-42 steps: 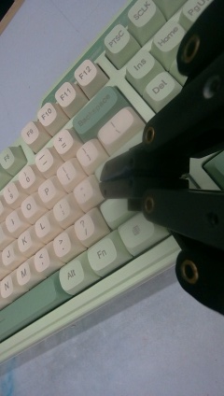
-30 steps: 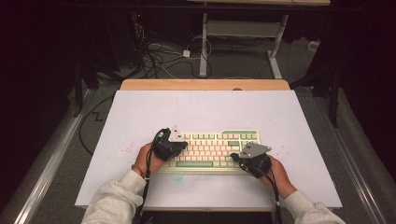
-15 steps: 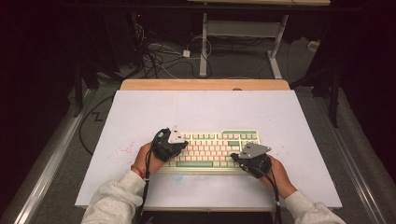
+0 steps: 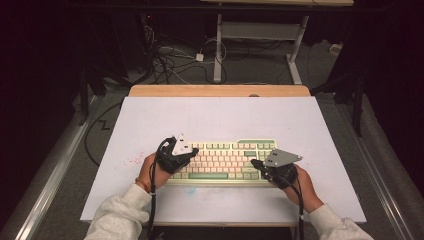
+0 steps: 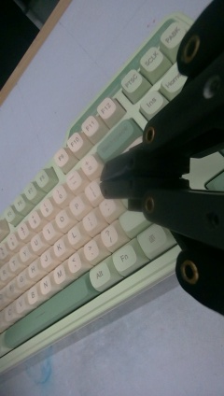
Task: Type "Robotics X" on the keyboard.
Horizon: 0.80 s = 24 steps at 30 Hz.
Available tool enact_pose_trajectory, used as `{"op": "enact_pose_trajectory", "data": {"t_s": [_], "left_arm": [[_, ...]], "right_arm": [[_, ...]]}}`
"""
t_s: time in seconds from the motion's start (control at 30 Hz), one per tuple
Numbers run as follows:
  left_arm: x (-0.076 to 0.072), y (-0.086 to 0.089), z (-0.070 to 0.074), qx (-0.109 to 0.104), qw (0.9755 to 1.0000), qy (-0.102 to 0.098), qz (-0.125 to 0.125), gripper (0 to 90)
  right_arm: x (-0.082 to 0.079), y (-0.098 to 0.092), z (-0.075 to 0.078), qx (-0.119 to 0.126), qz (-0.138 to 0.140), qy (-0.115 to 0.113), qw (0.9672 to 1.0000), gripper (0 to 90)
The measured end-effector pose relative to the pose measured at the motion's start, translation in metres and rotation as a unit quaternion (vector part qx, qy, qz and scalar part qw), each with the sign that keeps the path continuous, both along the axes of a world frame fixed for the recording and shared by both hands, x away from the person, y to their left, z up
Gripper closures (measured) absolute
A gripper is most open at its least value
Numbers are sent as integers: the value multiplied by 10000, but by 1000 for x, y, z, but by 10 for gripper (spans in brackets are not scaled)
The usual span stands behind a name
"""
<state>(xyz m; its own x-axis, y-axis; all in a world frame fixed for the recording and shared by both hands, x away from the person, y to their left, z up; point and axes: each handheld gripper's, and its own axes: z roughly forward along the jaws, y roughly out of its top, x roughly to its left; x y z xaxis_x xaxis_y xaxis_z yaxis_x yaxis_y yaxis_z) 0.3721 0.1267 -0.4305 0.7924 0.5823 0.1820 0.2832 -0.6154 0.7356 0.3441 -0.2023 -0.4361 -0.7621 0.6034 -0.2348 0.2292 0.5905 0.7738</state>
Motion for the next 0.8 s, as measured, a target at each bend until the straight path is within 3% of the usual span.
{"op": "enact_pose_trajectory", "data": {"t_s": [0.2,0.53,0.57,0.63,0.73,0.8], "left_arm": [[-10,8,3,-27,9996,-281,9,836],[-16,19,2,-37,9989,-472,-22,715],[-17,19,1,-28,9987,-502,16,641],[-18,22,1,-35,9986,-525,14,638],[-19,24,0,-84,9986,-515,12,503],[-20,25,0,-55,9981,-617,71,408]], "right_arm": [[-2,-5,4,53,-18,-57,10000,900],[-6,-10,11,176,-48,-172,9997,860],[-6,-12,12,203,-50,-193,9996,825],[-6,-12,12,210,-63,-194,9996,824],[-7,-14,13,243,-72,-211,9995,820],[-7,-14,14,254,-54,-215,9994,786]]}}
